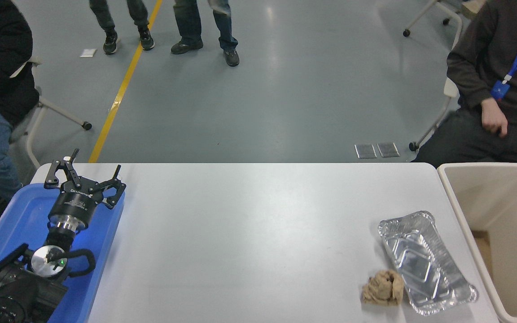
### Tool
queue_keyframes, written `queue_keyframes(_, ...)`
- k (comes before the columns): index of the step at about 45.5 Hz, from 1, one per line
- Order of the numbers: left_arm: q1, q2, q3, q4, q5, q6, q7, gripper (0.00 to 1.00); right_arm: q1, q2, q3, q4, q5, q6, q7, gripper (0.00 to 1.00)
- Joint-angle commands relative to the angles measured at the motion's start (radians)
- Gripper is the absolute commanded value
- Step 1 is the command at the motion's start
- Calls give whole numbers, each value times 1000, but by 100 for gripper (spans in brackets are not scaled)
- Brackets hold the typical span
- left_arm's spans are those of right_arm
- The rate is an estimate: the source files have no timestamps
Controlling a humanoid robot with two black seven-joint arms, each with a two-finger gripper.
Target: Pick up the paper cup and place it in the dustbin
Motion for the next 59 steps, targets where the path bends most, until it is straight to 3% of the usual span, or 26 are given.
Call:
queue_keyframes(1,-1,-1,0,0,0,0,0,99,-193,93,143,-109,1,-19,-3,0)
queue_keyframes(23,-1,-1,0,0,0,0,0,99,-193,113,146,-104,1,-19,-4,0)
queue_keyframes(24,-1,-1,0,0,0,0,0,99,-191,112,145,-103,3,-18,-4,5)
queue_keyframes(25,-1,-1,0,0,0,0,0,99,-188,109,146,-100,3,-15,-4,42)
queue_keyframes(26,-1,-1,0,0,0,0,0,99,-185,105,146,-100,3,-15,-4,91)
queue_keyframes(27,-1,-1,0,0,0,0,0,99,-182,104,146,-98,3,-9,-4,100)
queue_keyframes(39,-2,-1,2,0,0,0,0,99,-61,15,136,9,-9,11,-4,100)
queue_keyframes(48,-2,1,3,0,0,0,3,99,359,-146,-86,312,-115,68,-4,100)
queue_keyframes(53,-2,1,5,0,0,0,3,99,810,-165,-350,622,-125,264,-3,100)
queue_keyframes(59,-1,1,3,0,0,0,3,99,1126,-103,-412,866,-117,482,-4,100)
